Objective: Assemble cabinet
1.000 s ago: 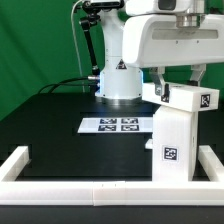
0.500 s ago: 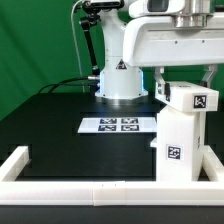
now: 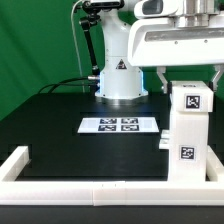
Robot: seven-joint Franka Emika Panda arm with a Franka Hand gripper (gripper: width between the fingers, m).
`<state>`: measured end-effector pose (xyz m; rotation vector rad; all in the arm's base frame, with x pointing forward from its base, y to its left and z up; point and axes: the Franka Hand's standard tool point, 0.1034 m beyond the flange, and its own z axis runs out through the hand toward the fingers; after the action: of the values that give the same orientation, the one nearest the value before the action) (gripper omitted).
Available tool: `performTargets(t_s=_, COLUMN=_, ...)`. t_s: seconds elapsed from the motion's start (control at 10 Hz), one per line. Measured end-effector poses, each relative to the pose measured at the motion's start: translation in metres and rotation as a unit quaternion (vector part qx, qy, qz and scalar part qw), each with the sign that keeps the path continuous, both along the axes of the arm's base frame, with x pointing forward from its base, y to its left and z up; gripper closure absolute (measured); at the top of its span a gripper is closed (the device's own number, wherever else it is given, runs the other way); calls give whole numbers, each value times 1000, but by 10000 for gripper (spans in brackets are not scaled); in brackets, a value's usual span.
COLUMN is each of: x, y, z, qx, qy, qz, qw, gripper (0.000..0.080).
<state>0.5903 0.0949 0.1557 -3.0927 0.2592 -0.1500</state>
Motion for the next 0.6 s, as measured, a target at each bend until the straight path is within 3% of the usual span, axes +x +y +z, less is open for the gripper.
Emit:
performTargets(t_s=0.3, x=-1, y=4, z=0, qx=22, qy=5, qz=-102, qw=995, gripper=242)
performTargets(t_s=0.4, x=-3, y=5, z=0, qx=40, qy=2, qz=-165, qw=985, gripper=242)
performTargets(t_s=0.6, x=-6, y=9, z=0, qx=54, qy=3, qz=-247, qw=967, gripper=242)
